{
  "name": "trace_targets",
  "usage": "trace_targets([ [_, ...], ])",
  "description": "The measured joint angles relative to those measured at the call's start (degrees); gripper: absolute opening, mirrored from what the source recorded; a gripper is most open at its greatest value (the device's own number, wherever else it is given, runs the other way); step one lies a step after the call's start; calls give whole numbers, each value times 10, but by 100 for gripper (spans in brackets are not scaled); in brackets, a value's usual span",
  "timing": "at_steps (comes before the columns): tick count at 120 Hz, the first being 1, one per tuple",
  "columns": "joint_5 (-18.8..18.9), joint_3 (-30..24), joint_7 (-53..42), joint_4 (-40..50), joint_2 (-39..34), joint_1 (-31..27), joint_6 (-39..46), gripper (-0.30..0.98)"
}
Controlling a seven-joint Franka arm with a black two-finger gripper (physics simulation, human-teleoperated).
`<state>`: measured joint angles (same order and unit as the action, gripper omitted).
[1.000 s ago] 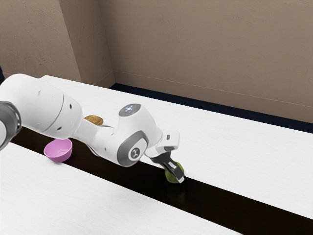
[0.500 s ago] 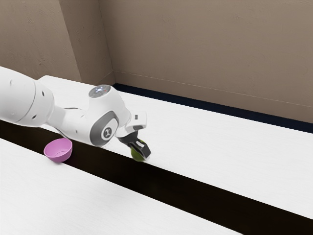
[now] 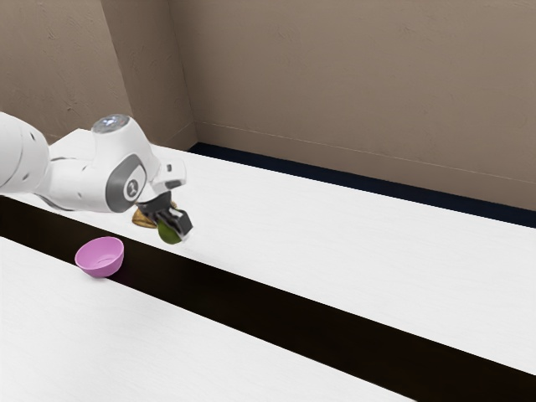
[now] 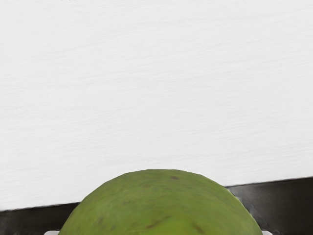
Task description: Place the pear in the bowl.
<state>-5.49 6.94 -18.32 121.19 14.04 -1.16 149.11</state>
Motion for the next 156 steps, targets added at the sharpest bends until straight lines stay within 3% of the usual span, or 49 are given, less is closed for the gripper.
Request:
trace_targets([
  [46,-8,93,-68,-27,1,-16,-50,46],
  [130,-9,142,-183,51,-35,-24,-52,49],
  [156,-5,143,-199,45,-55,-23,-78,62],
])
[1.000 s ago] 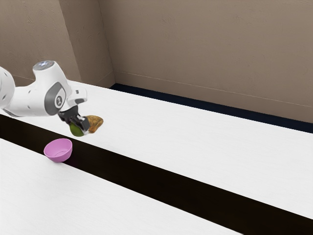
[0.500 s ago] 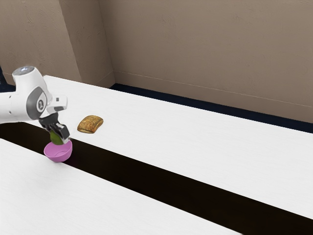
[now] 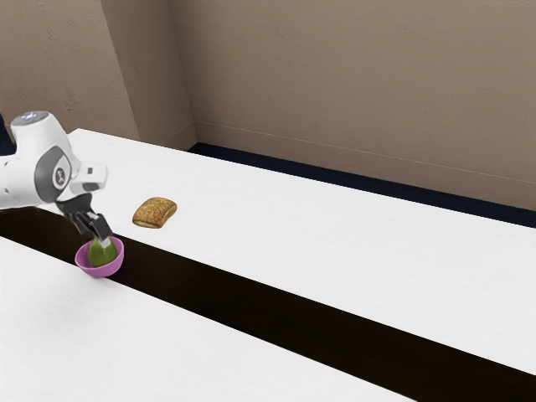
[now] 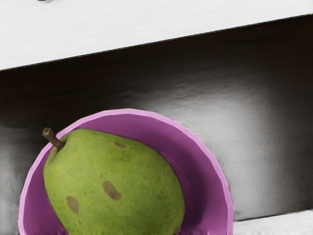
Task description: Place the pear in the bowl.
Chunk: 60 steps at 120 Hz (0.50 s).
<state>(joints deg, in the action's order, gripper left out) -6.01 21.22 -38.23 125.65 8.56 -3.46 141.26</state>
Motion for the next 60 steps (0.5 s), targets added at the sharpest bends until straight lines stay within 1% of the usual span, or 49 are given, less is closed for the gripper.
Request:
trace_targets([
  [8,0,-3,3,-16,-19,1,-43,63],
  [16,-1,-6,13,-55,-27,1,-102,65],
  [20,1,-15,22,-84,-28,-5,-134,65],
  [29,23,-60,51,-166,-29,-12,-212,66],
  [35,33,-92,72,-209,-34,-6,-260,67],
  [43,50,-156,103,-263,-45,-10,-320,67],
  [47,58,-181,120,-292,-48,-3,-349,68],
  [52,64,-198,140,-320,-50,16,-383,68],
  [60,71,-209,168,-339,-55,44,-424,68],
])
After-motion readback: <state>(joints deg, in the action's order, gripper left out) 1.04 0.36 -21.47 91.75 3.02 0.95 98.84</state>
